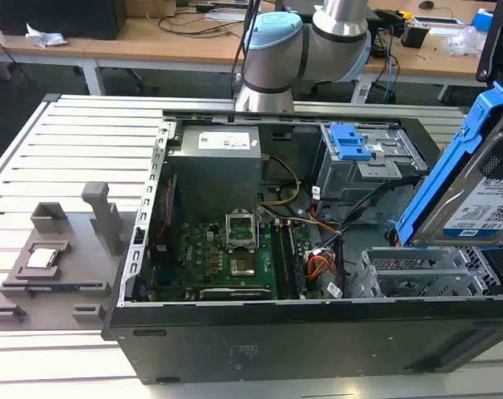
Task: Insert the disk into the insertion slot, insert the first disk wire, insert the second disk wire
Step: 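Insert the disk into the insertion slot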
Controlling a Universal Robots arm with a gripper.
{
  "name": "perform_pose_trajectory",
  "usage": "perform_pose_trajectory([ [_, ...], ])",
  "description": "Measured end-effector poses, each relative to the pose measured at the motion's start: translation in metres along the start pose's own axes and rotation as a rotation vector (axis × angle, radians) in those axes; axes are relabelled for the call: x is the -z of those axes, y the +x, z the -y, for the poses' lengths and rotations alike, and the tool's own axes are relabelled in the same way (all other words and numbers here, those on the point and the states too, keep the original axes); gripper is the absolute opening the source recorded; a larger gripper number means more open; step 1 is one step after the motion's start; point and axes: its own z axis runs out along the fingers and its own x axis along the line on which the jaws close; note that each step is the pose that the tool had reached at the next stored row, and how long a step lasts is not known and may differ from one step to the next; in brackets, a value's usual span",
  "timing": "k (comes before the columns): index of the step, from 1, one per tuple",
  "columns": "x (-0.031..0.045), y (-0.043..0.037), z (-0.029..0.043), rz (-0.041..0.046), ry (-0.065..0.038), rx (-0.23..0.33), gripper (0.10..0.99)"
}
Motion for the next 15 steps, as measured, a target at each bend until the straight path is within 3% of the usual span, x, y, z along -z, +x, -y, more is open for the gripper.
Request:
perform_pose_trajectory([
  [5, -0.0097, 0.0000, 0.0004, 0.0000, 0.000, 0.000, 0.365],
  [15, -0.0180, -0.0001, 0.0007, -0.0001, 0.000, 0.000, 0.365],
])
